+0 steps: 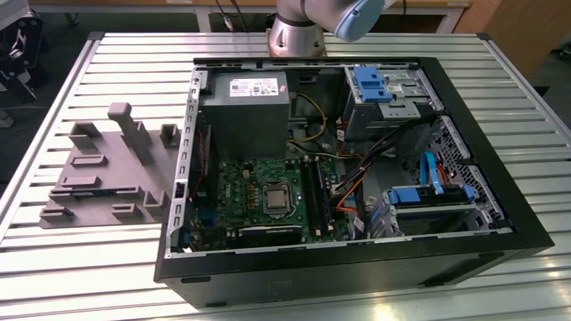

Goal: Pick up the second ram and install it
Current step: 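Pick up the second ram and move it above second insertion slot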

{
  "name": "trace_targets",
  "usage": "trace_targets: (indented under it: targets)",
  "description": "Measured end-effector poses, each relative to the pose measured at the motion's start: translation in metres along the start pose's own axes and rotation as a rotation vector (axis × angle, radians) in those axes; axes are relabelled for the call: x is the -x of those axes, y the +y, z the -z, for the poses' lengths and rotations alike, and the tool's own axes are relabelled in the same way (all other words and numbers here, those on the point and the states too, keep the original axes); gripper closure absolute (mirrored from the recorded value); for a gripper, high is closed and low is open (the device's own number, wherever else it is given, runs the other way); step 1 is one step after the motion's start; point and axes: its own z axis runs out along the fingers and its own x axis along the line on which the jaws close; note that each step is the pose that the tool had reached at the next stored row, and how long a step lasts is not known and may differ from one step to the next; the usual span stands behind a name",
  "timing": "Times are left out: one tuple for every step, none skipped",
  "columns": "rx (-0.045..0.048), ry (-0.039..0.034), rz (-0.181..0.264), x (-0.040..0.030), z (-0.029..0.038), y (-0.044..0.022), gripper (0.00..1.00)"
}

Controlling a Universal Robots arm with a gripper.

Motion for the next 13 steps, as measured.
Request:
trace_targets:
  targets:
    - [0.0000, 0.0000, 0.000, 0.0000, 0.0000, 0.0000, 0.89]
    - [0.0000, 0.0000, 0.000, 0.0000, 0.0000, 0.0000, 0.89]
    - [0.0000, 0.0000, 0.000, 0.0000, 0.0000, 0.0000, 0.89]
    - [0.0000, 0.0000, 0.000, 0.0000, 0.0000, 0.0000, 0.89]
    - [0.0000, 0.0001, 0.000, 0.0000, 0.0000, 0.0000, 0.89]
    - [0.0000, 0.0001, 0.000, 0.0000, 0.0000, 0.0000, 0.89]
    - [0.0000, 0.0001, 0.001, 0.0000, 0.0000, 0.0000, 0.89]
    - [0.0001, 0.0003, 0.005, 0.0000, 0.0000, 0.0000, 0.89]
    - [0.0003, 0.0007, 0.013, 0.0000, 0.0000, 0.0000, 0.89]
    - [0.0006, 0.0010, 0.024, 0.0000, 0.0000, 0.0000, 0.89]
    - [0.0009, 0.0017, 0.037, 0.0000, 0.0000, 0.0000, 0.89]
    - [0.0013, 0.0023, 0.053, 0.0000, -0.0001, 0.0000, 0.89]
    - [0.0017, 0.0031, 0.070, 0.0000, -0.0001, 0.0000, 0.89]
